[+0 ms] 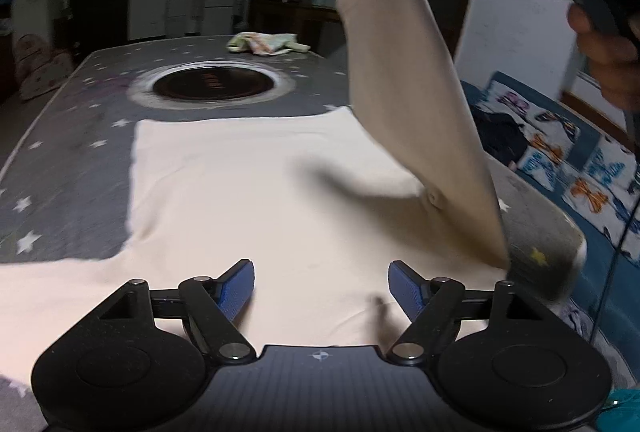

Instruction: Fold clothes

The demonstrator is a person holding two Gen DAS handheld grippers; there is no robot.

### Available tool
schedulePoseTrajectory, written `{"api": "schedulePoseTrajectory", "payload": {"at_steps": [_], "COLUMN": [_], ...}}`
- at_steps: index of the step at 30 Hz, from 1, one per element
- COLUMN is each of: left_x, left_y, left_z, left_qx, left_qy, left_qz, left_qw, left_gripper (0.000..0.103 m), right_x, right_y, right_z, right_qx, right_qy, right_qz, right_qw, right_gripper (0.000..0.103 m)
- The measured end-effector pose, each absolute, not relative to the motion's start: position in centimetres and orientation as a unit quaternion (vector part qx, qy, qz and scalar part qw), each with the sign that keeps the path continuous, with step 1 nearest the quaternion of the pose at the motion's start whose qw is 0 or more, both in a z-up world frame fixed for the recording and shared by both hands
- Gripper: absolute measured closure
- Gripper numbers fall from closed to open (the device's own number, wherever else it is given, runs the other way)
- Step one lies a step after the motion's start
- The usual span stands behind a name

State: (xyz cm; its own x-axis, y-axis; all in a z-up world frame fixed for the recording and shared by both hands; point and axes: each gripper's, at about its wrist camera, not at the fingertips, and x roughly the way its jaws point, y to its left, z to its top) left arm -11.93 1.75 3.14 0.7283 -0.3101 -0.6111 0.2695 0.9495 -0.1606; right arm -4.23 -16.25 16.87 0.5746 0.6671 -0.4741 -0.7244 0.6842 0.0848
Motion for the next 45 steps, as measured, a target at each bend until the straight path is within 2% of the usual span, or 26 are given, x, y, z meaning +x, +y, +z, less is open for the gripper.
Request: {"api": "schedulePoseTrajectory", "payload": {"at_steps": [8,16,18,20,24,26,28,29,34,42,45], "left_x": [-12.1,-11.2,-10.5,-9.6,-8.6,-8.6,-8.8,-8.8,-9.9,-11.6,-11.8], "left_y": [4.1,4.4,4.5,4.7,4.9,4.8,4.8,4.7,5.5,7.1,6.8], "left_z": [3.2,3.8,3.6,3.3,2.6,2.5,2.4,2.4,3.5,3.4,3.8], "left_qx": [-0.045,-0.045,-0.046,-0.048,-0.043,-0.037,-0.031,-0.028,-0.031,-0.043,-0.037], "left_qy": [0.335,0.322,0.323,0.330,0.337,0.336,0.333,0.332,0.320,0.346,0.345], "left_qz": [-0.127,-0.124,-0.120,-0.114,-0.113,-0.111,-0.108,-0.107,-0.092,-0.075,-0.083], "left_qw": [0.933,0.937,0.938,0.936,0.934,0.935,0.936,0.937,0.942,0.934,0.934], "left_gripper": [0.024,0.028,0.034,0.051,0.068,0.084,0.096,0.097,0.099,0.098,0.092], "right_x": [-6.8,-4.5,-3.9,-3.5,-3.0,-2.8,-3.0,-3.1,-3.2,-2.3,-2.5], "right_y": [-13.4,-16.1,-17.1,-18.2,-20.1,-21.0,-21.3,-21.3,-20.1,-20.8,-20.8], "right_z": [17.2,15.9,14.9,13.8,10.9,9.6,8.6,8.1,6.0,4.4,5.1], "right_qx": [-0.098,-0.156,-0.173,-0.182,-0.194,-0.190,-0.187,-0.187,-0.197,-0.182,-0.181], "right_qy": [0.233,0.266,0.282,0.303,0.347,0.368,0.381,0.386,0.396,0.412,0.404], "right_qz": [0.437,0.364,0.340,0.325,0.303,0.299,0.304,0.309,0.335,0.334,0.333], "right_qw": [0.863,0.879,0.880,0.877,0.866,0.860,0.853,0.849,0.832,0.828,0.832], "right_gripper": [0.083,0.080,0.080,0.080,0.080,0.080,0.080,0.080,0.080,0.078,0.078]}}
